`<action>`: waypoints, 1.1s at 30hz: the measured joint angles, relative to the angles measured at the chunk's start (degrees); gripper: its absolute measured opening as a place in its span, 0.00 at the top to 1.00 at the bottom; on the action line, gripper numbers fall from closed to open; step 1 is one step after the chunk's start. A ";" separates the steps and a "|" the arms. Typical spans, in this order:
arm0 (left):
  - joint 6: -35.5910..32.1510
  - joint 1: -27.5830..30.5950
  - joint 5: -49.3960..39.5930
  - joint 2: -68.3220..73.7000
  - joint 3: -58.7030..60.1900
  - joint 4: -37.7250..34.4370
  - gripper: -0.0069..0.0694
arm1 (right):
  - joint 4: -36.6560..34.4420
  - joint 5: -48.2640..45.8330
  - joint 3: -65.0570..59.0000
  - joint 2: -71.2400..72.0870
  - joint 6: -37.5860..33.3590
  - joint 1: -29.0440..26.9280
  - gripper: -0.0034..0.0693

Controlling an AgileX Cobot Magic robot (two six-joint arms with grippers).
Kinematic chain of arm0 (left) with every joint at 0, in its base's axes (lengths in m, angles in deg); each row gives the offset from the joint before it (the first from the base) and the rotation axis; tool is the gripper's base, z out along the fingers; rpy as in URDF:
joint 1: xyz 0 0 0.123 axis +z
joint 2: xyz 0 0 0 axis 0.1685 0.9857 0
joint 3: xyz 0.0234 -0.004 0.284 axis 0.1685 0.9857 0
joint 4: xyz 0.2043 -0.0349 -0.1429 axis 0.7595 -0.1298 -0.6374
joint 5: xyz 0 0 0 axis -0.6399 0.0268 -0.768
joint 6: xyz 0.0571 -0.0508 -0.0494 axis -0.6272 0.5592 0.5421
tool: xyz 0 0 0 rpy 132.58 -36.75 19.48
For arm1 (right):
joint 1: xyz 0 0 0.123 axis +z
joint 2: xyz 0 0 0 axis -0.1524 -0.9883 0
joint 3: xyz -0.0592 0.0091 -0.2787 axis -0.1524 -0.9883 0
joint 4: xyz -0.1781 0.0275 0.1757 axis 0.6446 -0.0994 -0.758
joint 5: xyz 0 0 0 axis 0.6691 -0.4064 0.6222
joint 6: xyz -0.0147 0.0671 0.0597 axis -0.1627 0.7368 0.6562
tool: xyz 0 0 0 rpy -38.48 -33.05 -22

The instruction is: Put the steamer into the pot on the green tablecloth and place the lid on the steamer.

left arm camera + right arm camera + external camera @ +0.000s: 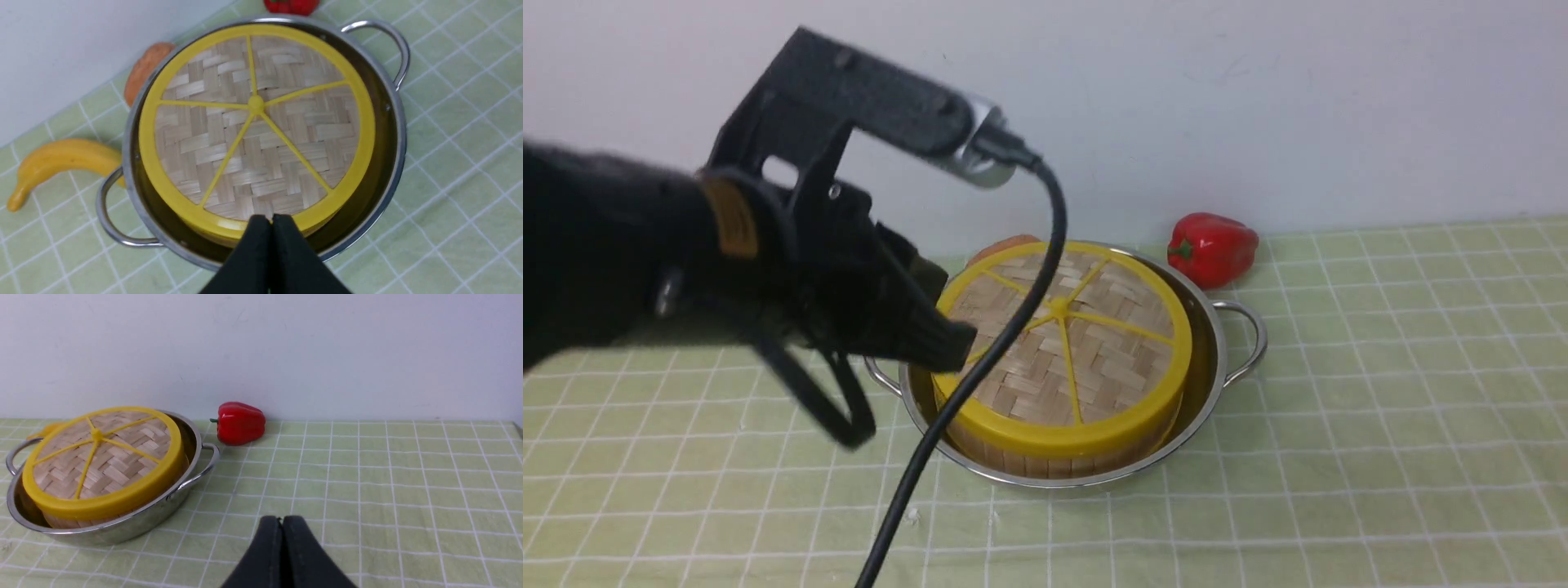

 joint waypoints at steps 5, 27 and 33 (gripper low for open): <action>0.06 0.00 10.41 -8.91 11.92 -3.55 0.94 | -1.03 0.23 0.00 0.00 0.00 0.00 0.96; -2.53 0.70 12.10 -17.67 17.41 -0.57 0.87 | -2.47 0.41 0.00 0.00 0.88 0.00 0.91; 0.51 12.09 13.11 -25.24 25.52 4.63 0.85 | -2.59 0.69 0.00 0.00 1.47 0.00 0.89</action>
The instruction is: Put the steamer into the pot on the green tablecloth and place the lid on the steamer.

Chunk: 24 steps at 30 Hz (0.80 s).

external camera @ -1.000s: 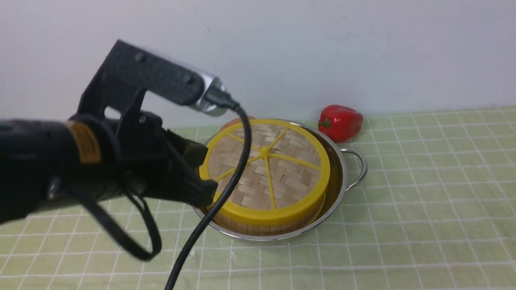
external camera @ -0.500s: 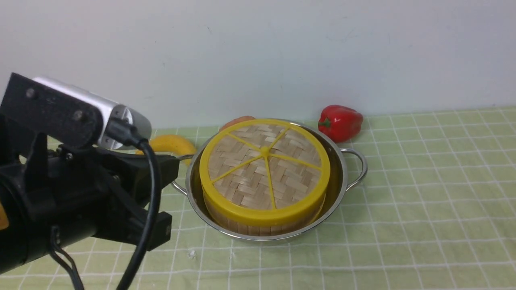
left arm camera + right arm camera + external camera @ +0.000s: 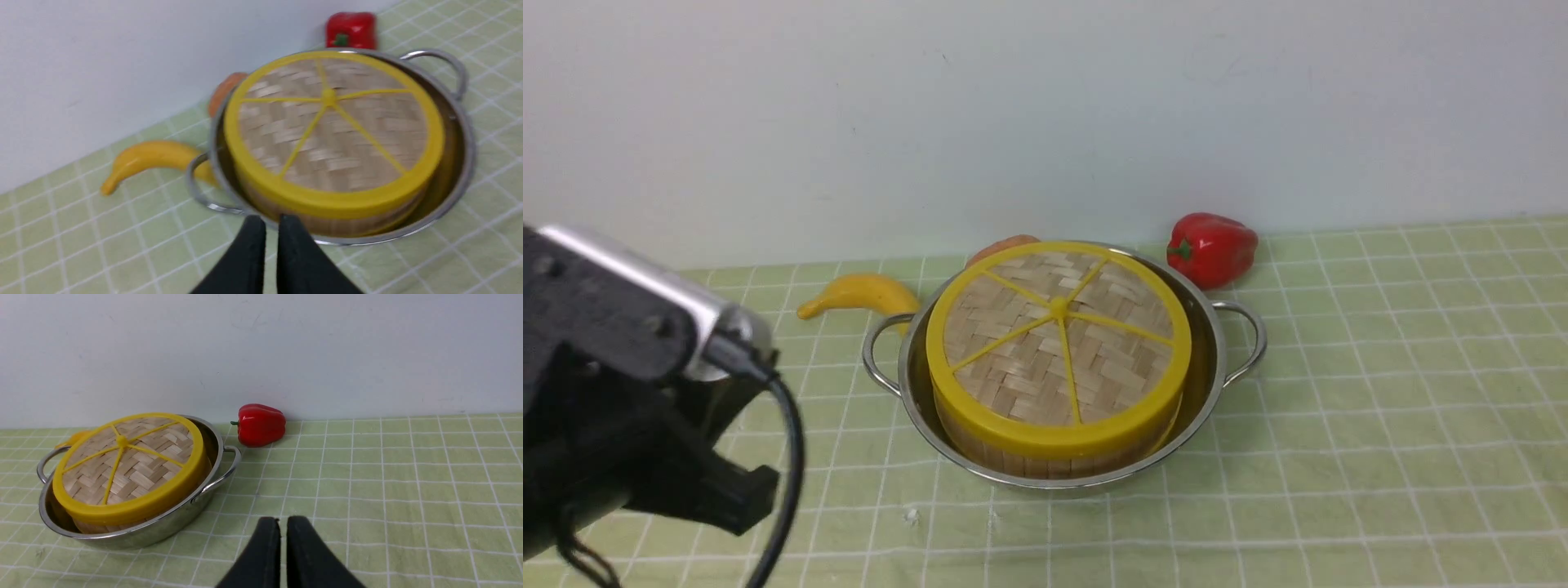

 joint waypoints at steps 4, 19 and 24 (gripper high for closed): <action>2.25 9.86 2.34 -10.45 8.94 0.65 0.85 | -0.42 0.00 0.00 0.00 0.05 0.00 0.88; 3.53 25.95 7.01 -41.94 35.89 5.20 0.82 | -3.26 0.06 -0.01 0.00 0.05 0.00 0.82; 3.53 26.01 7.13 -41.96 35.89 6.29 0.81 | -4.33 0.06 -0.08 0.00 0.05 0.00 0.80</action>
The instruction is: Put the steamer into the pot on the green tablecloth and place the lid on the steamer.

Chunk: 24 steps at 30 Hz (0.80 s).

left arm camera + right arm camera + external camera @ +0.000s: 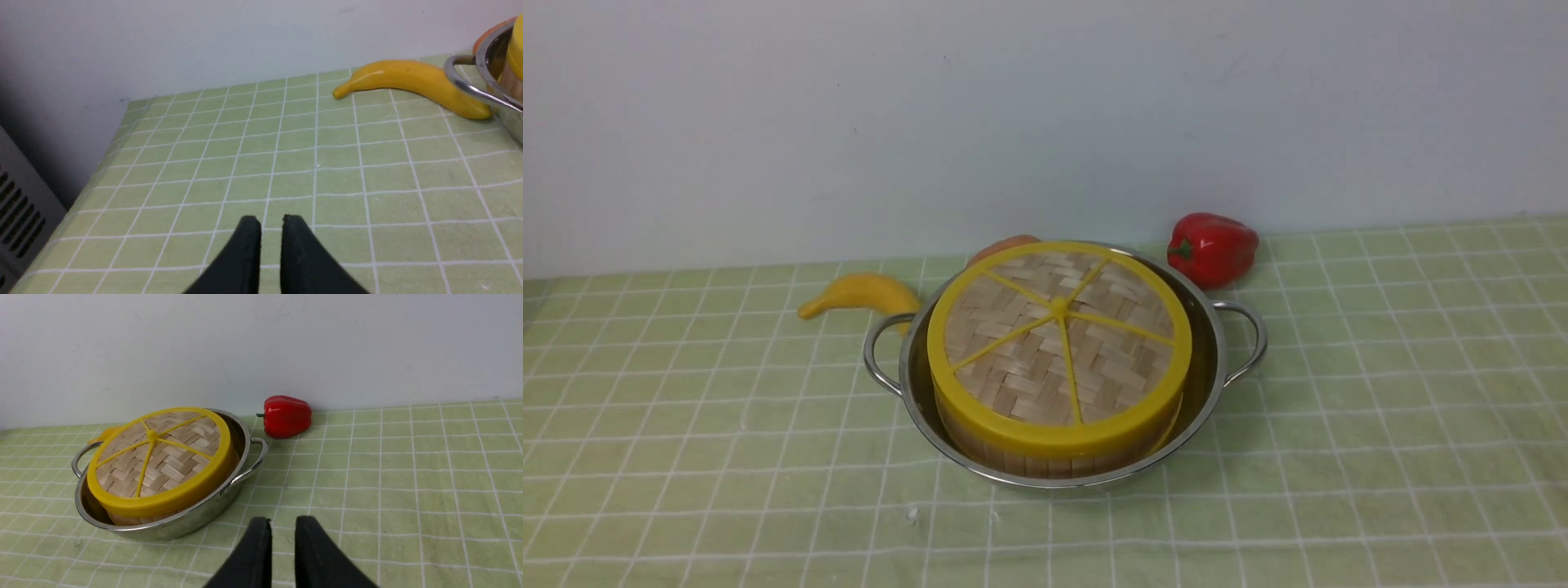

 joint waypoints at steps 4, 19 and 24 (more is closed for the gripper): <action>0.00 0.00 0.21 -0.04 0.00 0.31 0.80 | -0.15 0.00 0.00 0.00 0.00 0.00 0.78; 0.00 0.00 0.57 -0.07 0.00 0.36 0.77 | 2.27 2.93 -0.88 1.00 -1.35 -1.76 0.73; 0.00 0.00 0.73 -0.07 0.00 0.36 0.76 | 7.29 13.62 -7.75 4.28 -1.46 -8.14 0.71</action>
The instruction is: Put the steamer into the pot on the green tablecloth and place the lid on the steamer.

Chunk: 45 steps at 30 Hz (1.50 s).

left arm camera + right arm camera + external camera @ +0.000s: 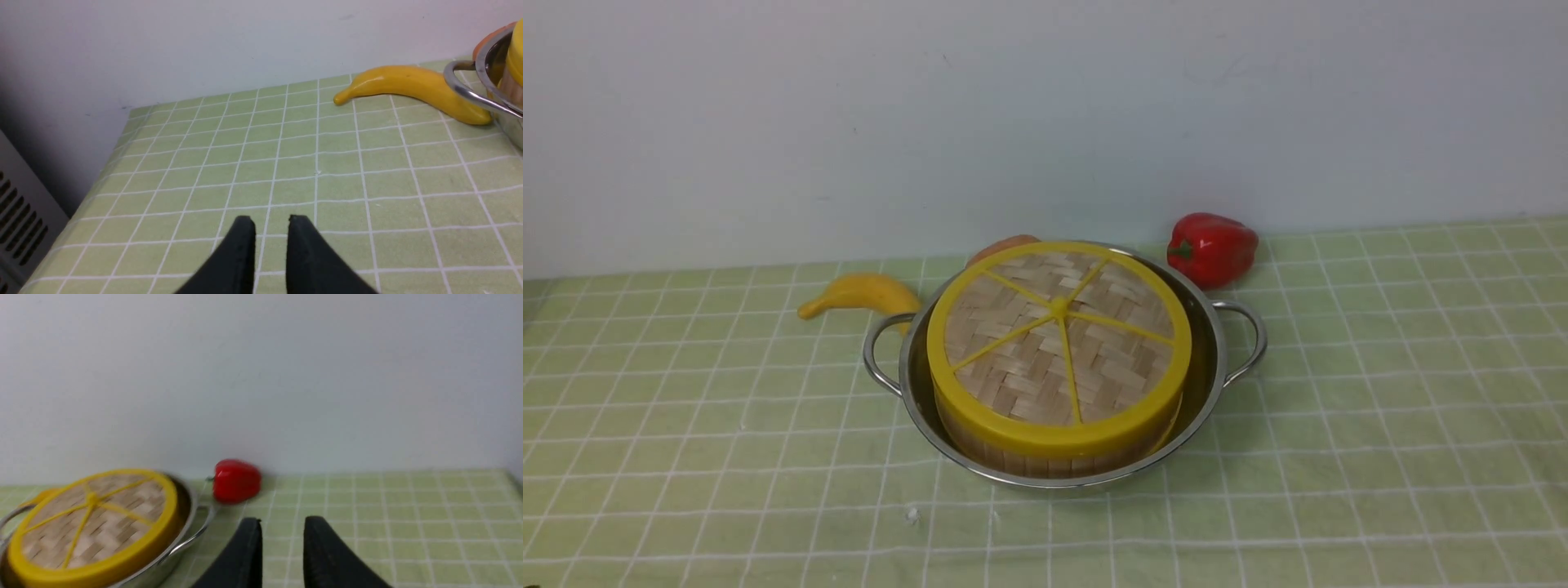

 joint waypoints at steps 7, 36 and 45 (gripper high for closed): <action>0.00 0.00 0.17 -0.10 0.00 0.00 0.73 | 2.49 16.94 -18.35 0.99 0.11 -9.59 0.69; -0.01 0.00 0.34 -0.10 0.00 0.02 0.69 | -0.38 26.67 -31.21 0.99 0.50 -10.95 0.62; -0.01 0.00 0.34 -0.10 0.00 0.02 0.65 | -0.38 26.89 -31.21 0.99 0.87 -10.95 0.62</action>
